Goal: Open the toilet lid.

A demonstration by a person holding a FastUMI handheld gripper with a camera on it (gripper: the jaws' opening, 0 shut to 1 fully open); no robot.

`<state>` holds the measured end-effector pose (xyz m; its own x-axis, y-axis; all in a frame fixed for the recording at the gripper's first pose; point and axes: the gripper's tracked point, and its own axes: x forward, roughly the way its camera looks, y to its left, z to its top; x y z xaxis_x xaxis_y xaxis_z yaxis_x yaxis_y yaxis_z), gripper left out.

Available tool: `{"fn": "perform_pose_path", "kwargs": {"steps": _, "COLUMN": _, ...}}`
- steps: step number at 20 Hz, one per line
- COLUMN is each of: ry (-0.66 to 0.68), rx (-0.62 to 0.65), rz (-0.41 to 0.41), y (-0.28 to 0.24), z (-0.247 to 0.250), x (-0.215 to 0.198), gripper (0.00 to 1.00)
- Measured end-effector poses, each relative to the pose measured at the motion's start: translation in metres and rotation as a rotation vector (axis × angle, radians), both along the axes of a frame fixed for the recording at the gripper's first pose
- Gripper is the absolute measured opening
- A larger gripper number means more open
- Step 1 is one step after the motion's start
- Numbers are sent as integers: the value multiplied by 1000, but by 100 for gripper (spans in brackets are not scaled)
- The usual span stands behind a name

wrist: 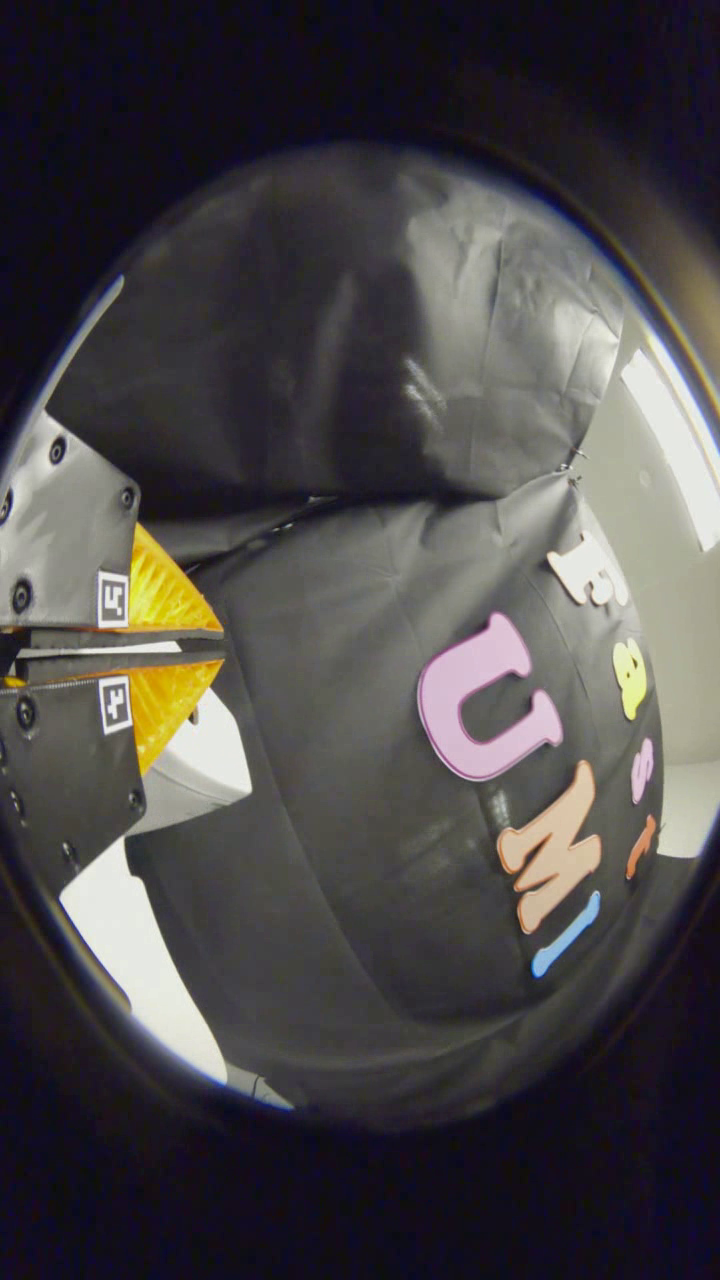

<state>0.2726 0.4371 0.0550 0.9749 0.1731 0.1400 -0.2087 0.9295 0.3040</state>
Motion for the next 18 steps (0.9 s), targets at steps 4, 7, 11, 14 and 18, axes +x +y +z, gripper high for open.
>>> {"fn": "perform_pose_path", "kwargs": {"steps": 4, "ry": 50, "rx": -76, "rz": 63, "y": 28, "z": -22, "x": 3, "gripper": 4}}
{"fn": "perform_pose_path", "kwargs": {"steps": 7, "ry": 80, "rx": -105, "rz": 89, "y": 32, "z": -36, "x": 3, "gripper": 4}}
{"fn": "perform_pose_path", "kwargs": {"steps": 11, "ry": 114, "rx": -167, "rz": 81, "y": 16, "z": -48, "x": -3, "gripper": 4}}
{"fn": "perform_pose_path", "kwargs": {"steps": 14, "ry": 126, "rx": -168, "rz": 50, "y": -11, "z": -45, "x": -5, "gripper": 5}}
{"fn": "perform_pose_path", "kwargs": {"steps": 18, "ry": 115, "rx": -185, "rz": -34, "y": -65, "z": -28, "x": -9, "gripper": 6}}
